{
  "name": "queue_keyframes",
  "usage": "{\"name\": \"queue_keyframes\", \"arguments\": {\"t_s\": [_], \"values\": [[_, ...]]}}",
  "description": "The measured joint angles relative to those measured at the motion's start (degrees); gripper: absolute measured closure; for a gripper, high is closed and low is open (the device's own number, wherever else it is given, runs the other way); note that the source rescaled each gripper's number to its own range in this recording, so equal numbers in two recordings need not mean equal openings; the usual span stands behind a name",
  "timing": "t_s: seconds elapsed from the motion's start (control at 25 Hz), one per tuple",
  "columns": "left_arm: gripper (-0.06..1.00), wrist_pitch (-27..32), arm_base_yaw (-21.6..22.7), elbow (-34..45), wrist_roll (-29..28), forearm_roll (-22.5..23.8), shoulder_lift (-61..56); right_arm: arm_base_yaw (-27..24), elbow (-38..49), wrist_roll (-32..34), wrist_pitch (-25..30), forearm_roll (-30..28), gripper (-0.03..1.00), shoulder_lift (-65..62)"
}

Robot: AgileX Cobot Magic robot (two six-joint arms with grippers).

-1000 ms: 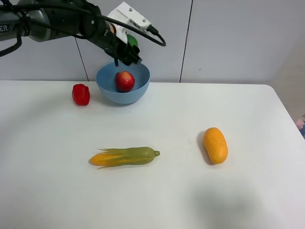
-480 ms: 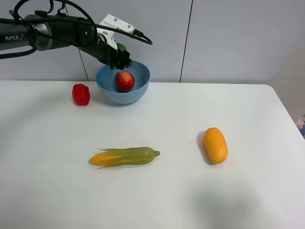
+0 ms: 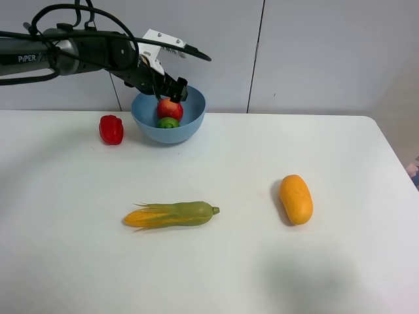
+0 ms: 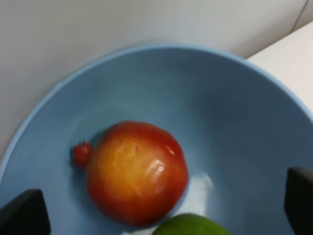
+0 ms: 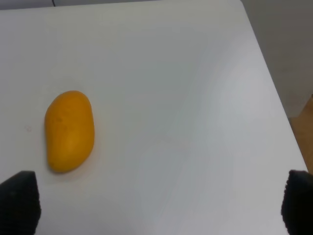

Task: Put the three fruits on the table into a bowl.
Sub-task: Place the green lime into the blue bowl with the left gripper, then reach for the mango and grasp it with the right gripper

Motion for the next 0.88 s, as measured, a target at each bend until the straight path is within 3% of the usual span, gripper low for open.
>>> {"name": "queue_keyframes", "arguments": {"t_s": [0.16,0.32,0.52,0.72,0.88], "values": [[-0.03,3.3,-0.1,0.0,-2.0,-0.2,-0.9,0.0,0.0,0.0,0.0,0.0,-0.03,0.0],[-0.03,11.2,-0.5,0.0,-3.3,0.4,-5.4,0.0,0.0,0.0,0.0,0.0,-0.03,0.0],[-0.03,19.6,-0.1,0.0,-4.2,8.5,-13.5,0.0,0.0,0.0,0.0,0.0,-0.03,0.0],[-0.03,29.0,6.8,0.0,-4.7,15.6,-18.7,0.0,0.0,0.0,0.0,0.0,-0.03,0.0],[-0.03,34.3,12.5,0.0,-4.7,16.5,-23.1,0.0,0.0,0.0,0.0,0.0,-0.03,0.0]]}}
